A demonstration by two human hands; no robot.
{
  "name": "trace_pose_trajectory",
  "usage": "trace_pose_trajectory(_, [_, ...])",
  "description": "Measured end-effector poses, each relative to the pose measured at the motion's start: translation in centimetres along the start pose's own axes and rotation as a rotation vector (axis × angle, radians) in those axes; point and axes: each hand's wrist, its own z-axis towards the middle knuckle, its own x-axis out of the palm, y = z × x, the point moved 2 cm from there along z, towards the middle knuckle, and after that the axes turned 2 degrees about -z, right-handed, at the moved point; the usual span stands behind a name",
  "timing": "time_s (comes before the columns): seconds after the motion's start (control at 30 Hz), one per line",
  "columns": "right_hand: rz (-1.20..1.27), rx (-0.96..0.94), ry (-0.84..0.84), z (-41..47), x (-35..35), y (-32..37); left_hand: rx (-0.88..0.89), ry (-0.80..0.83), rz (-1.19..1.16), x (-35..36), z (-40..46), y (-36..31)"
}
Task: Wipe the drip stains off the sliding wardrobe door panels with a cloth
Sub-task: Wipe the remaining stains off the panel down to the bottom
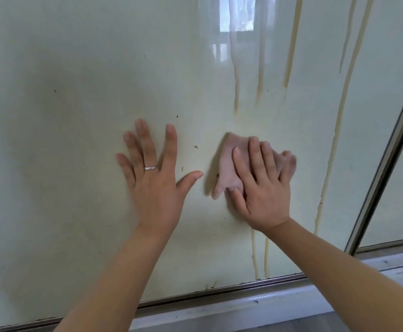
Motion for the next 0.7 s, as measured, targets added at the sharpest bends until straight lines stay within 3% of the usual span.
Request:
trace_pose_trajectory(0.1, [-0.024,-0.12,-0.026,3.6,-0.8,-2.2,-0.01,0.015,-0.008,-0.2,0.0,-0.2])
trace_pose_trajectory(0.2, [0.005,-0.056,-0.127,8.4,-1.1,-2.9,-0.013,0.016,0.001,-0.1,0.0,-0.1])
trace_pose_trajectory(0.3, [0.018,0.008,-0.141,6.2,-0.4,-1.4,-0.005,0.015,-0.013,-0.2,-0.2,-0.1])
trace_pose_trajectory(0.43, [0.016,-0.092,0.002,-0.3,0.2,0.2,-0.001,0.022,-0.013,-0.4,0.0,-0.1])
trace_pose_trajectory(0.57, [0.045,-0.164,-0.016,2.7,-0.3,-1.0,0.011,0.021,-0.014,-0.3,0.0,0.0])
trace_pose_trajectory(0.7, [0.051,-0.078,-0.065,4.7,-0.3,-1.0,0.025,-0.009,-0.026,-0.1,-0.1,0.1])
